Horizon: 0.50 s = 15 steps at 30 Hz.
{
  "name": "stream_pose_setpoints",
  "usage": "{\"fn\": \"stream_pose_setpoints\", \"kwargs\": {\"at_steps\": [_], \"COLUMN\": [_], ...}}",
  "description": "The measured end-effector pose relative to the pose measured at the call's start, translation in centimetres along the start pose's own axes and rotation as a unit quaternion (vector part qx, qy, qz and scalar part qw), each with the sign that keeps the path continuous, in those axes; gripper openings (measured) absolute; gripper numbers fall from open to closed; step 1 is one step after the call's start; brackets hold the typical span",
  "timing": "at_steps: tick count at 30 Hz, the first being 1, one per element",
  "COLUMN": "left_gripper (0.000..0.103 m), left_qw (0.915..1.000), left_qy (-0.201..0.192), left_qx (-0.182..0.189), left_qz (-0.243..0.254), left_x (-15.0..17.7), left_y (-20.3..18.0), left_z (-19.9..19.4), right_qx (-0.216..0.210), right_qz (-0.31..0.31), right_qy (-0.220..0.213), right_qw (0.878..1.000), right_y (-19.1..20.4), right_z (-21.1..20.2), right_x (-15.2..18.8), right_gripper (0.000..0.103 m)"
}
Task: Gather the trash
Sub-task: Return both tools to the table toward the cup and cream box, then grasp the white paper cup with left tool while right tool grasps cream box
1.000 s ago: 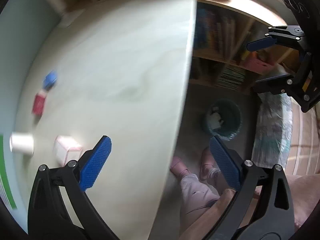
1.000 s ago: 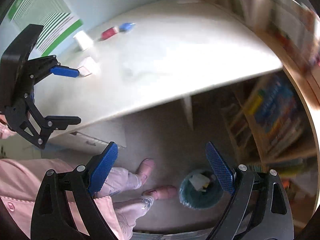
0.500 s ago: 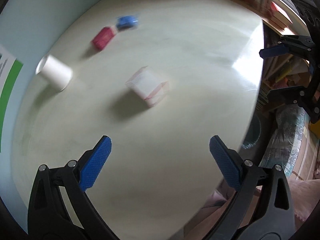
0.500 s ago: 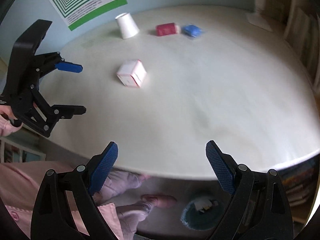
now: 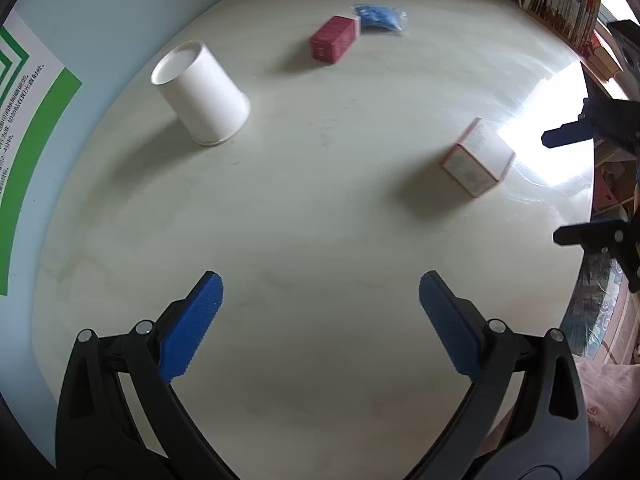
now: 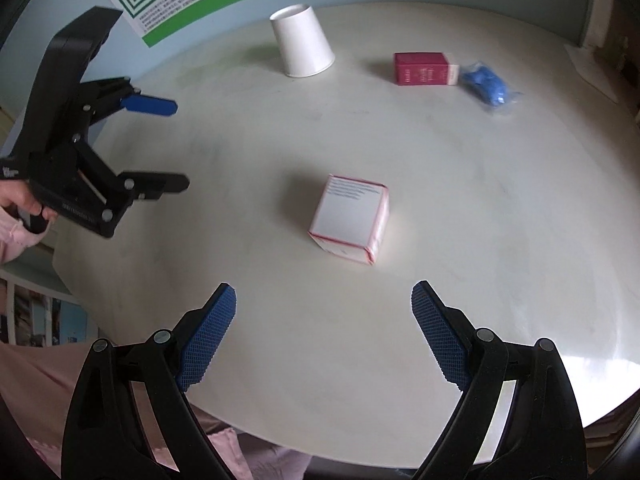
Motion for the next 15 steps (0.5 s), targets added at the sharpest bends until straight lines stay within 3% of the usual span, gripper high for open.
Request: {"fn": "stream_pose_setpoints", "kwargs": {"at_steps": [15], "left_gripper": [0.096], "left_qw": [0.9997], "left_qy": [0.012], "left_qx": [0.009], "left_qz": [0.021], "left_x": [-2.9], "left_y": [5.0], "left_z": [4.0], "right_qx": [0.029], "right_qz": [0.050], "right_qy": [0.020], "right_qw": [0.998], "right_y": [-1.3], "right_z": [2.7], "right_x": [-1.7], "right_gripper": [0.088]}}
Point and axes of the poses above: each gripper's, at about its wrist camera, not at the fingertips, and z roughly the way its jaws point, y to its left, x to its underside, the point moved 10 cm from there along z, roughly the way its jaws point, and after that the axes turned 2 degrees about -y, right-handed, at the moved point
